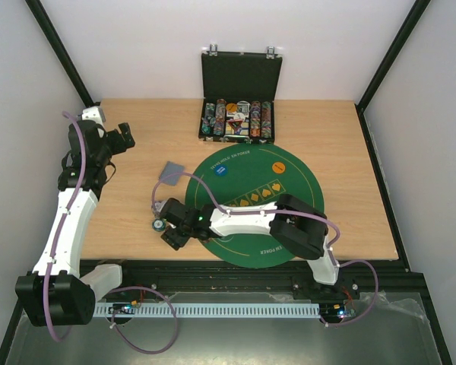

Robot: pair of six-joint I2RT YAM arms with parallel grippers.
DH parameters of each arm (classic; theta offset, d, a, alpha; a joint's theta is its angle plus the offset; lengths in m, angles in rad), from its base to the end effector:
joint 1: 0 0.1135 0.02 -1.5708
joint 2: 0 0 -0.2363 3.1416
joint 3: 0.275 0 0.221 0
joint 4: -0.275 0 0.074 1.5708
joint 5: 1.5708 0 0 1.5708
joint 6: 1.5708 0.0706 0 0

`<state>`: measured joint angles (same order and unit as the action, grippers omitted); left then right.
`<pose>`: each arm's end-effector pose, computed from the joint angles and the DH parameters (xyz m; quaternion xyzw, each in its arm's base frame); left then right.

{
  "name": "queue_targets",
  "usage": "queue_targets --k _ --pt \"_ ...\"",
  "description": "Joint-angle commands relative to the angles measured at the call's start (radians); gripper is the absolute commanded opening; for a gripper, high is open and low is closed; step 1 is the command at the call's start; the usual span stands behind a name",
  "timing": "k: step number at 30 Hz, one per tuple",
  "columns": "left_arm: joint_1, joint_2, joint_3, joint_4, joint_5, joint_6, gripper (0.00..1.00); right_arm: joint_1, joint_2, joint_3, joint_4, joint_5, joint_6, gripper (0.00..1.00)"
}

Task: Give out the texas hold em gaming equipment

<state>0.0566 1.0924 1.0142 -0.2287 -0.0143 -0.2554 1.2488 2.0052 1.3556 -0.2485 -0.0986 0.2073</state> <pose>0.2653 0.0160 0.3228 -0.1295 0.7964 -0.0529 0.5884 0.1247 0.3959 0.1342 -0.4832 0.8098 0.2541 0.2151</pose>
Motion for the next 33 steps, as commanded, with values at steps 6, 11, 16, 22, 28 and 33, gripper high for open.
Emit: queue_targets --k 6,11,16,22,28,33 --pt "0.003 0.009 -0.008 0.019 0.010 -0.008 0.99 0.003 0.081 0.074 -0.013 0.006 -0.038 0.66" --pt "0.003 0.009 -0.008 0.019 0.010 -0.008 1.00 0.003 0.091 0.078 -0.009 0.005 -0.041 0.59" --pt "0.003 0.011 -0.007 0.019 0.010 -0.008 0.99 0.003 0.097 0.083 -0.005 0.008 -0.039 0.50" --pt "0.004 0.011 -0.007 0.019 0.010 -0.008 0.99 0.005 0.090 0.082 -0.007 0.017 -0.040 0.42" --pt "0.003 0.012 -0.006 0.019 0.013 -0.008 1.00 0.005 0.052 0.069 -0.004 0.017 -0.039 0.40" --pt "0.003 0.012 -0.007 0.019 0.013 -0.008 1.00 0.005 0.029 0.064 0.004 0.010 -0.034 0.39"
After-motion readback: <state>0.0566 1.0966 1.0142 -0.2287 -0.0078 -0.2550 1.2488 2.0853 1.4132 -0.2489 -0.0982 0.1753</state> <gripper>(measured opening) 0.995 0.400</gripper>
